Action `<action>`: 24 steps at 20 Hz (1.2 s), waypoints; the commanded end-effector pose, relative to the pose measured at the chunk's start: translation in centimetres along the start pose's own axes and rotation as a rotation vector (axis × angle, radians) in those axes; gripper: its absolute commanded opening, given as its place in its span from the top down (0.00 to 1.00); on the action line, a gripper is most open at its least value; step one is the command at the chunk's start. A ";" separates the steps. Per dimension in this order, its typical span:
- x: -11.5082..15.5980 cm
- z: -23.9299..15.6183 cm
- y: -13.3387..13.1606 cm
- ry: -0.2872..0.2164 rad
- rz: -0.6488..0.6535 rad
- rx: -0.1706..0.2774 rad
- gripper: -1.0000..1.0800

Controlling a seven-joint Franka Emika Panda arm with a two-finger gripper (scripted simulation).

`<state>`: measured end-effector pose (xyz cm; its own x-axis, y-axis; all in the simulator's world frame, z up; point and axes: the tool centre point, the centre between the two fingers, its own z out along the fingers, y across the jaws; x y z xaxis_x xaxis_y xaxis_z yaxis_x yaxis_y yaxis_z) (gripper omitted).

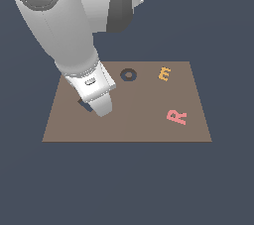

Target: Insert a designated object into the corresponding slot on a board.

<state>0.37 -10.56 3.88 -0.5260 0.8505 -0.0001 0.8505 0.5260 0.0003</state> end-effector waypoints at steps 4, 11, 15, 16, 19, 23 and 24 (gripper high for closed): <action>-0.9 -0.1 0.0 0.000 -0.151 0.000 1.00; -1.8 -0.2 0.2 0.000 -0.282 0.000 1.00; -2.0 -0.2 0.3 0.000 -0.328 0.000 1.00; -2.1 -0.2 0.3 0.000 -0.337 0.000 1.00; -2.2 -0.2 0.4 0.000 -0.354 0.000 1.00; -2.2 -0.1 0.4 0.001 -0.355 0.001 1.00; -2.2 -0.1 0.3 0.001 -0.355 0.001 1.00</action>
<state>1.80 -12.22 4.00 -0.7887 0.6148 0.0008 0.6148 0.7887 -0.0005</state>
